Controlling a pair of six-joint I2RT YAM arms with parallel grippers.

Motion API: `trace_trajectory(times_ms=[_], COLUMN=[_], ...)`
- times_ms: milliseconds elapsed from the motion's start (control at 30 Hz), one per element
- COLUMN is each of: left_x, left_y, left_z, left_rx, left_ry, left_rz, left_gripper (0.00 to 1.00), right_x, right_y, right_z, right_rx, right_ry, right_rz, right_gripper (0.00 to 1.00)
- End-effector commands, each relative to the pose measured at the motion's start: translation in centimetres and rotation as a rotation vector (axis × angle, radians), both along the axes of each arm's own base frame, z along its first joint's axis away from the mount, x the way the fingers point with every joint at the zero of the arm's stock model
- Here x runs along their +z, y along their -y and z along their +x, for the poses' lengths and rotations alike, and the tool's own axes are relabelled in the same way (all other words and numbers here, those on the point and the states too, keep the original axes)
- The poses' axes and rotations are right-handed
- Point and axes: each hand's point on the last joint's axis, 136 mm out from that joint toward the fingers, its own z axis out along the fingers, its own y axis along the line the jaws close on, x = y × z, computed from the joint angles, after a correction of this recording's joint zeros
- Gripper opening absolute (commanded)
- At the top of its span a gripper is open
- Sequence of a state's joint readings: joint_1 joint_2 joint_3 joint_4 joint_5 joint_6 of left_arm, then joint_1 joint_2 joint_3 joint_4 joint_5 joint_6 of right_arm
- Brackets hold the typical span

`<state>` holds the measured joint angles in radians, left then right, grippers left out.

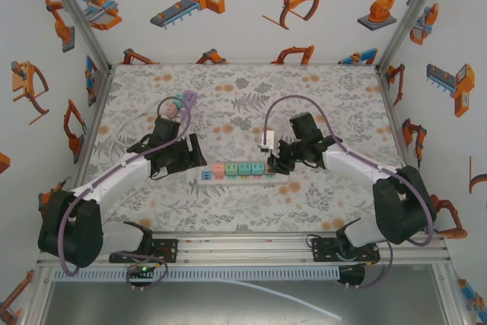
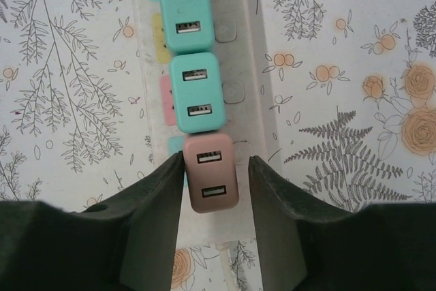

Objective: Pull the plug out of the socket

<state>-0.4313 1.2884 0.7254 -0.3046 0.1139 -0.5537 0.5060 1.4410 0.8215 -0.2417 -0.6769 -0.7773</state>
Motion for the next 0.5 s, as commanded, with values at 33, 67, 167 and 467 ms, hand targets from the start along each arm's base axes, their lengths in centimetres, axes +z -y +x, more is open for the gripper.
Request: trace_trajectory(times_ms=[33,67,167,467], left_x=[-1.4,-1.7,-2.6,-4.8], left_y=[0.9,0.8,0.1,-0.5], left_z=[-0.7,-0.8,-1.3,-2.9], left_rx=[-0.022,-0.022,-0.005,-0.043], left_ry=[-0.066,-0.077,-0.103,-0.180], left_rz=[-0.043,-0.035,0.001,0.053], left_gripper=[0.68,0.67,0.60,0.51], right_x=[-0.1,-0.2,-0.2,0.0], right_y=[-0.6,-0.7,-0.6,-0.7], right_z=[-0.4,-0.5,-0.6,-0.7], right_rx=[0.052,0.057,0.072,0.086], right_ry=[0.012,0.007,0.007,0.016], right_rz=[0.008,0.001,-0.022,-0.020], right_gripper=[0.36,0.35,0.32,0.28])
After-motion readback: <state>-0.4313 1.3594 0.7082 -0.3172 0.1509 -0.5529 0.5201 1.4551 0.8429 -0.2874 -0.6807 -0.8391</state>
